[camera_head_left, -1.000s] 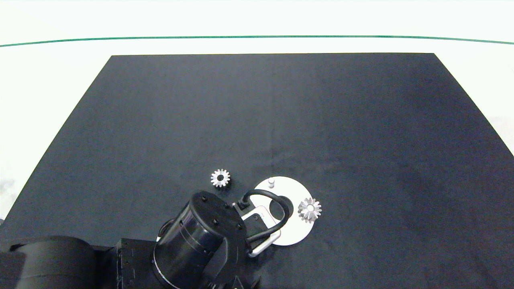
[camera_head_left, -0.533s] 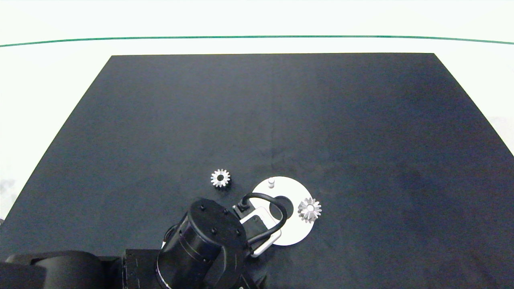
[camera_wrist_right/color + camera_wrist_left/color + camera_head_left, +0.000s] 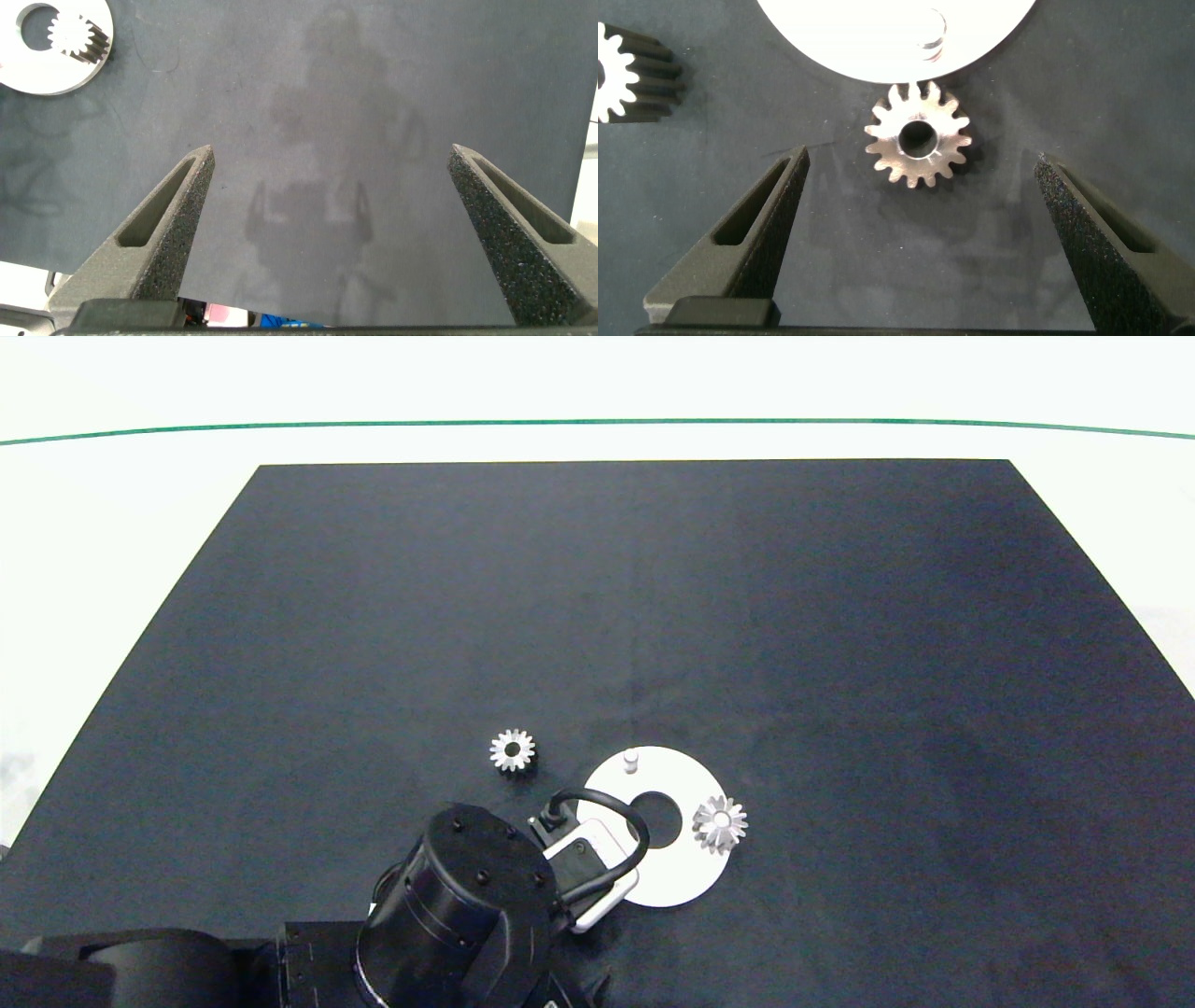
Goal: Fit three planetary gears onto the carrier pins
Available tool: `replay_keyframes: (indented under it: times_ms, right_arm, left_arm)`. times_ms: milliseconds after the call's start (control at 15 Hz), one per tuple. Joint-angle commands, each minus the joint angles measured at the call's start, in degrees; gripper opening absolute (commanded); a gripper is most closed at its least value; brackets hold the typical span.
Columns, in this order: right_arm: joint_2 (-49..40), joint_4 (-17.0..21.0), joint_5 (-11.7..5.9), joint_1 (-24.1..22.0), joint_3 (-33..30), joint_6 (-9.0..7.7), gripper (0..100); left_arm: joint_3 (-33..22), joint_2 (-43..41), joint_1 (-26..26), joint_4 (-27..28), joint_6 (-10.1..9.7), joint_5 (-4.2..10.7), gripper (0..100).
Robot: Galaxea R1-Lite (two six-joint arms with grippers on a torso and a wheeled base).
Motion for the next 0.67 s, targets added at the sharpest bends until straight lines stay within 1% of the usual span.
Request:
replay_keyframes:
  times_ms: [67, 200, 400, 467, 533, 600, 667]
  right_arm:
    - [0.1, 0.1, -0.11, 0.0, 0.0, -0.04, 100]
    - [0.1, 0.1, -0.11, 0.0, 0.0, -0.04, 100]
    - [0.0, 0.1, -0.11, 0.0, 0.0, -0.04, 100]
    - [0.1, 0.1, -0.11, 0.0, 0.0, -0.04, 100]
    - [0.1, 0.1, -0.11, 0.0, 0.0, -0.04, 100]
    - [0.1, 0.1, -0.11, 0.0, 0.0, -0.04, 100]
    - [0.1, 0.1, -0.11, 0.0, 0.0, -0.04, 100]
  left_arm:
    - [-0.4, 0.3, 0.0, -0.1, -0.03, -0.09, 100]
    - [-1.0, 0.8, -0.1, -1.1, -0.03, -0.17, 100]
    - [-0.3, 2.1, -0.1, -3.1, 0.06, -0.17, 100]
    - [0.2, 2.4, -0.2, -3.4, -0.03, -0.35, 100]
    - [0.3, 3.0, -0.1, -3.9, -0.03, -1.14, 100]
    - [0.3, 3.0, -0.1, -4.3, -0.03, -1.58, 100]
    - [0.2, 3.2, 0.0, -4.6, 0.06, -1.67, 100]
